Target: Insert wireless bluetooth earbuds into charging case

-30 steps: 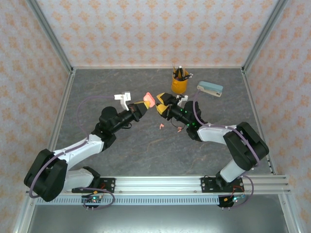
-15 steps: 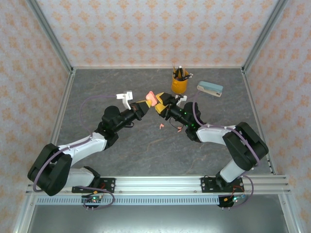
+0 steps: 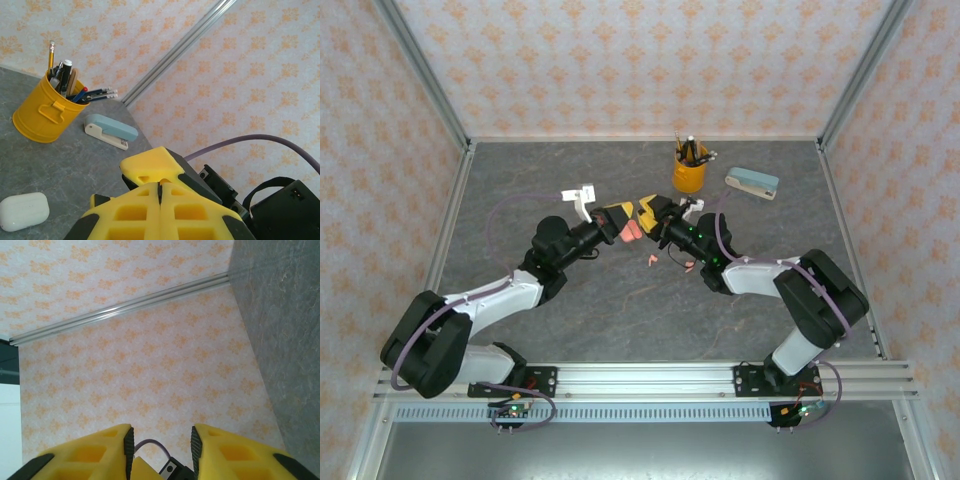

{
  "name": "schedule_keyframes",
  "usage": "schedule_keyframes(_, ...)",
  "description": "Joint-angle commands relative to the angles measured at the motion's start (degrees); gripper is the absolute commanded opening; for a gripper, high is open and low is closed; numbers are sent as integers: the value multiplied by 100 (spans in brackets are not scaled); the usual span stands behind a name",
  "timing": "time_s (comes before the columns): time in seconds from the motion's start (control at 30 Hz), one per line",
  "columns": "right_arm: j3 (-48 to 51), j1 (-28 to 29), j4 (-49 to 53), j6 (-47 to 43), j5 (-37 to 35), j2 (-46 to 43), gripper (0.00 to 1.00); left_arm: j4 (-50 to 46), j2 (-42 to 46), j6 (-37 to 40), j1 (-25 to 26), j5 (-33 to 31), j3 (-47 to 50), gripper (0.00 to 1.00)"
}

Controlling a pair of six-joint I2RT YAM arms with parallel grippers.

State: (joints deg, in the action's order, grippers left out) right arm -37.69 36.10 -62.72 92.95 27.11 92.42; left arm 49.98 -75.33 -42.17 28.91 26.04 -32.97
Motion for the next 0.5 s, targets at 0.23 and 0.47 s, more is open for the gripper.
schedule_keyframes(0.23, 69, -139, 127, -459, 70, 74, 35, -418, 318, 183, 80, -831, 25, 3)
schedule_keyframes(0.47, -1027, -507, 4344, -2749, 341, -518, 43, -2083, 1030, 308, -5, -2227, 75, 35)
